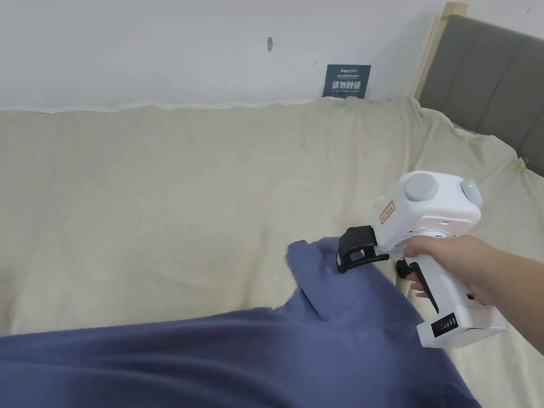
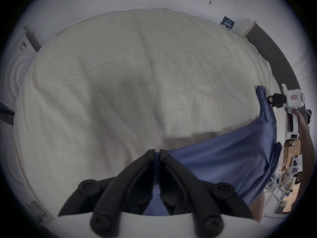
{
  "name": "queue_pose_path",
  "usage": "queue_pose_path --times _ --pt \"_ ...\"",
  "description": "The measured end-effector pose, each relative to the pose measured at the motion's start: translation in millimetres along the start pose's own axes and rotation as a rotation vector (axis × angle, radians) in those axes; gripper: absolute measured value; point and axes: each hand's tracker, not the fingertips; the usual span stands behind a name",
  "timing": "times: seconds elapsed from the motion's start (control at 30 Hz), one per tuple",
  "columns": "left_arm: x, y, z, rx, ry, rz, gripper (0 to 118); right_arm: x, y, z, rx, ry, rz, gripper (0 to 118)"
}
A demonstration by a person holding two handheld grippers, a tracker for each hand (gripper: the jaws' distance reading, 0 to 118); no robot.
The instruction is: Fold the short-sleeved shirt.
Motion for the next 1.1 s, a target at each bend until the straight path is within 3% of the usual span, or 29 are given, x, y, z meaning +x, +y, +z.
queue_pose_path --times 0.03,0.07,0.13,0.17,0.2,0.33,0.5,0.63,1.1 --pt "0 -2 -2 -0.002 0.001 0.001 5 -1 -1 0 -0.012 0.005 0.002 67" --pt "0 -3 -4 -0.007 0.000 0.003 5 -1 -4 0 -0.015 0.015 0.002 55" --pt "1 -4 -7 -0.023 0.002 0.005 5 -3 -8 8 0.028 -0.146 0.072 31" --pt "-1 -4 -9 -0.030 0.000 0.008 5 2 -9 11 0.031 -0.154 0.081 1" --pt "0 -5 -10 -0.032 0.001 0.008 5 11 -11 18 0.028 -0.032 0.011 0" --pt "2 -5 -5 -0.020 0.008 0.009 5 23 -17 45 0.081 0.031 -0.009 0" --pt "5 -4 6 -0.008 -0.006 0.021 5 28 -25 79 0.141 0.013 0.007 0" --pt "5 -5 16 0.012 -0.024 0.020 5 32 -32 100 0.171 0.044 -0.030 0" --pt "-3 -26 56 0.073 -0.067 0.039 5 24 -72 164 0.239 0.077 0.032 0"
